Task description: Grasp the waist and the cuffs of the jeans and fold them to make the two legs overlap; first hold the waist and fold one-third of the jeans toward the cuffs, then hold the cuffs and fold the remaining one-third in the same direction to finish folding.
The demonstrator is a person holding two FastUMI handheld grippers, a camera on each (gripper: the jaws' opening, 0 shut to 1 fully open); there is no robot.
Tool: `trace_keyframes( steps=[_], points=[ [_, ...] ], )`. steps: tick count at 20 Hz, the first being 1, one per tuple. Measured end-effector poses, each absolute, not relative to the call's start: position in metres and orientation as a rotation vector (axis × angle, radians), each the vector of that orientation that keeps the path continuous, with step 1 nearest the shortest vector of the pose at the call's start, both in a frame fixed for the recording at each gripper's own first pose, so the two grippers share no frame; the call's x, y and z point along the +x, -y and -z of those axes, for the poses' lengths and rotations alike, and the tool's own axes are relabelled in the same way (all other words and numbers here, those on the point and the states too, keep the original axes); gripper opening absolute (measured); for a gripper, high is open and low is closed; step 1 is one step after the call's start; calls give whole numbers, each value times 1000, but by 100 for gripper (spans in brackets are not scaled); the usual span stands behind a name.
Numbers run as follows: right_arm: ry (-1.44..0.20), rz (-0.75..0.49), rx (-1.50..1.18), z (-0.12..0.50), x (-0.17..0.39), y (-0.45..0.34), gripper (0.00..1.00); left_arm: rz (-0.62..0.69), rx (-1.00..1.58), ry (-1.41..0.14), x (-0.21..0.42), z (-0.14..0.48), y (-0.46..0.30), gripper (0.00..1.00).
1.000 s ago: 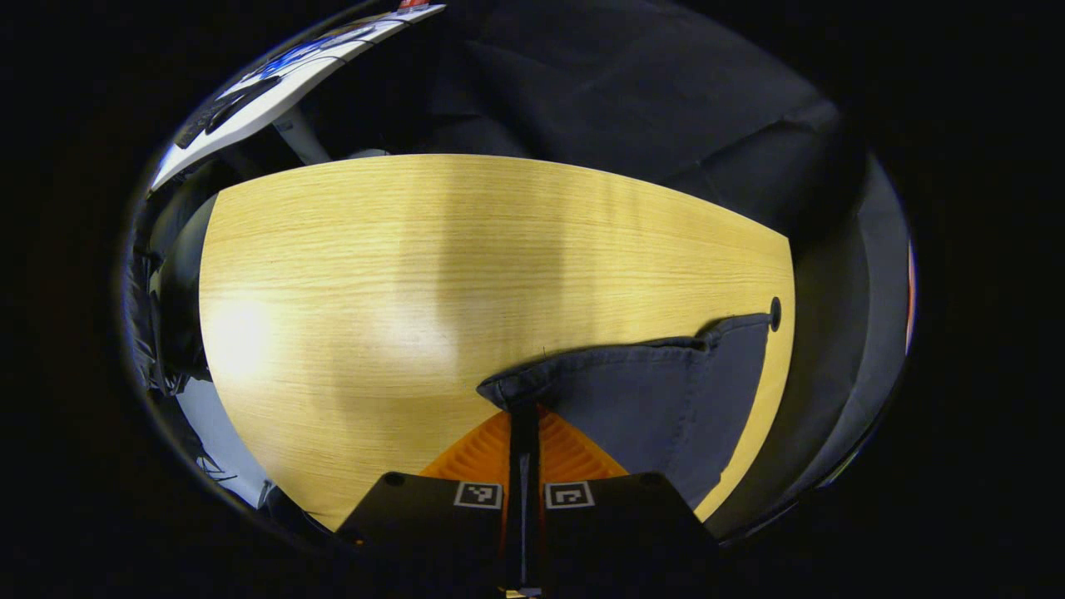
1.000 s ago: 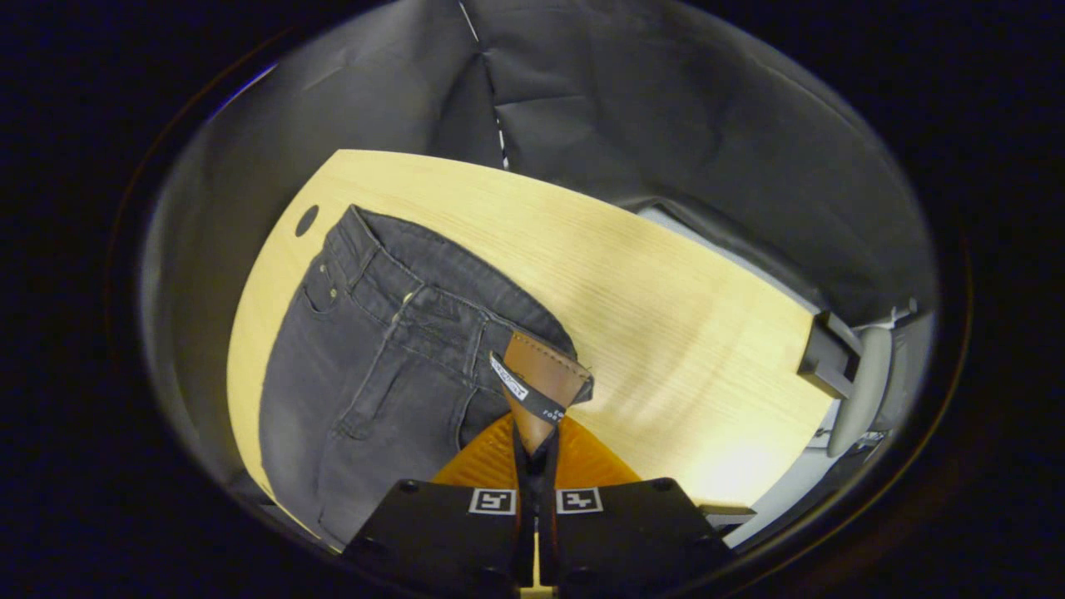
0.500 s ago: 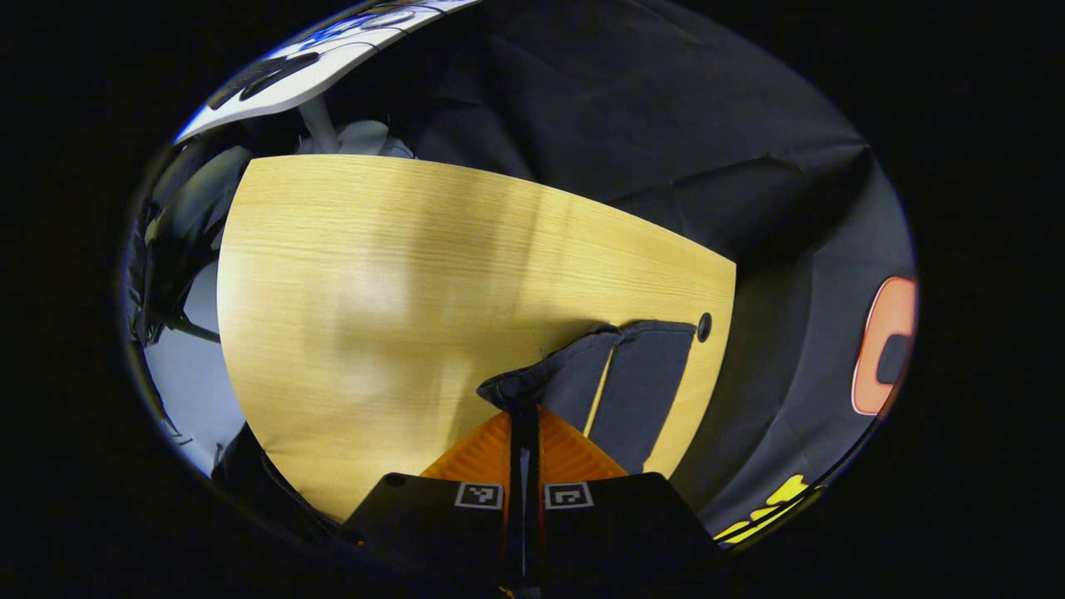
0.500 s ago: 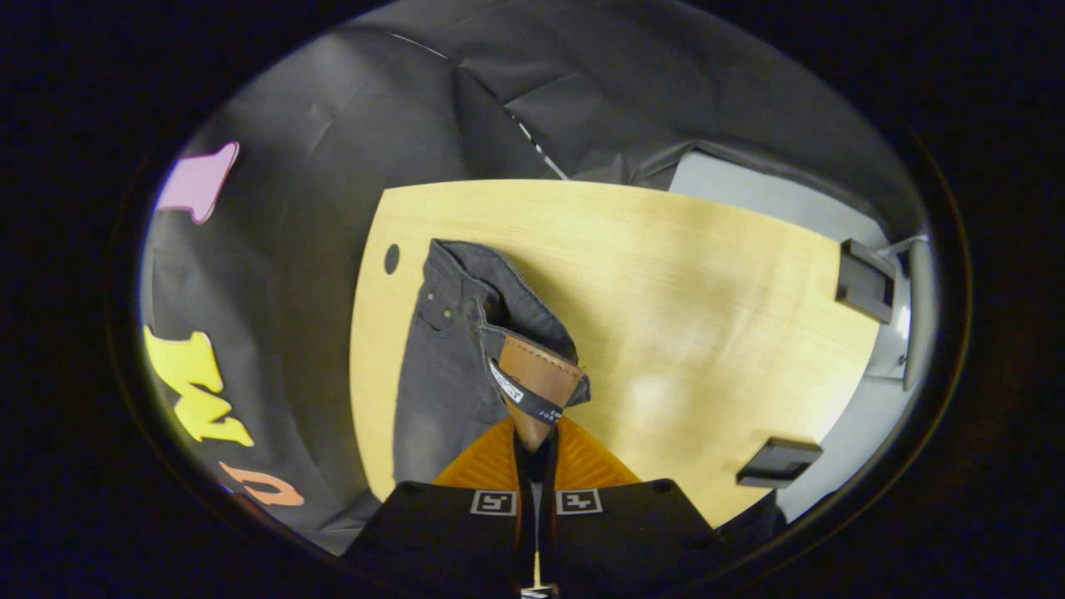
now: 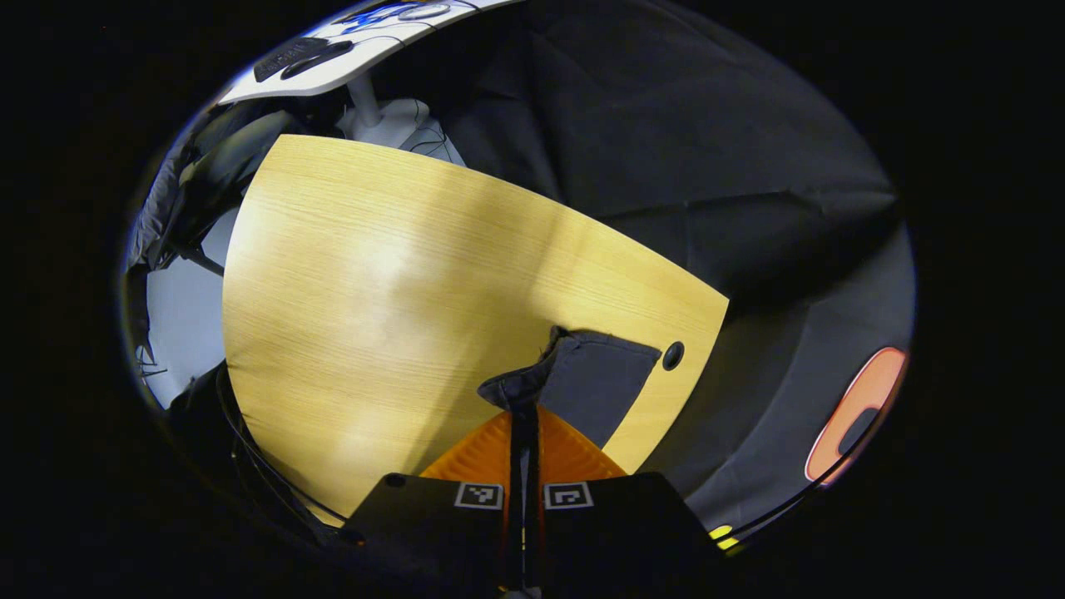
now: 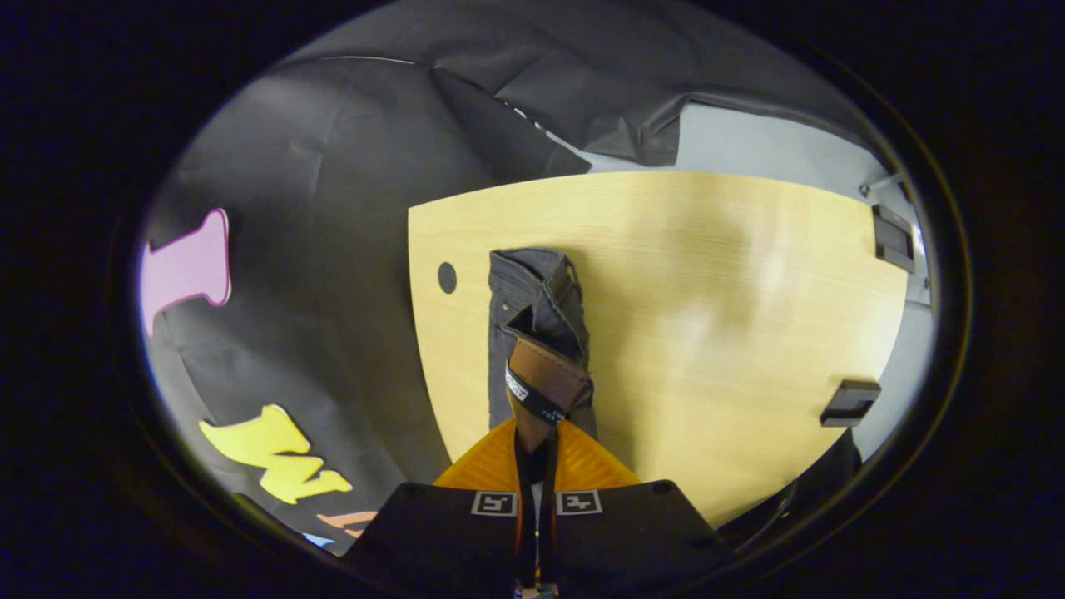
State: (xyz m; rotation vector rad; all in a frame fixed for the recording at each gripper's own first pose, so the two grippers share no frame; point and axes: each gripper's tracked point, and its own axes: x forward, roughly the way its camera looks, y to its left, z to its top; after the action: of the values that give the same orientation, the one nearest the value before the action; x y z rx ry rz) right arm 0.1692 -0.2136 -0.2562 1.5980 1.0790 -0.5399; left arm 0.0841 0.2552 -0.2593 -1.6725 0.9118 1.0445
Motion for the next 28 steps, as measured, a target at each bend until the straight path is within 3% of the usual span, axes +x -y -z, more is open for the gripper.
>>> trace_keyframes(
  steps=[6, 13, 19, 20, 21, 24, 25, 26, 27, 28],
  points=[
    [-1074, 627, 1723, 279, 225, 222, 2, -1064, -1670, -948, 152, 269, -259, 4],
    [-1113, 668, 1720, 325, 270, 225, 2, -969, -1633, -993, 249, 308, -250, 4],
    [-1121, 674, 1766, 361, 287, 224, 0, -987, -1594, -1049, 279, 342, -244, 5],
    [-1118, 671, 1779, 365, 290, 223, 0, -969, -1611, -1042, 289, 349, -242, 6],
    [-1111, 675, 1785, 368, 291, 224, 7, -930, -1639, -1038, 300, 353, -242, 8],
    [-1120, 665, 1769, 375, 299, 223, 0, -841, -1638, -1089, 317, 348, -238, 16],
    [-1123, 659, 1763, 376, 301, 223, 6, -831, -1628, -1115, 319, 345, -236, 20],
    [-1114, 660, 1761, 377, 304, 225, 4, -819, -1612, -1149, 316, 345, -234, 38],
    [-1097, 663, 1763, 379, 308, 224, 13, -822, -1594, -1173, 304, 352, -237, 33],
    [-1093, 663, 1761, 379, 309, 224, 16, -830, -1573, -1190, 302, 353, -237, 52]
  ],
)
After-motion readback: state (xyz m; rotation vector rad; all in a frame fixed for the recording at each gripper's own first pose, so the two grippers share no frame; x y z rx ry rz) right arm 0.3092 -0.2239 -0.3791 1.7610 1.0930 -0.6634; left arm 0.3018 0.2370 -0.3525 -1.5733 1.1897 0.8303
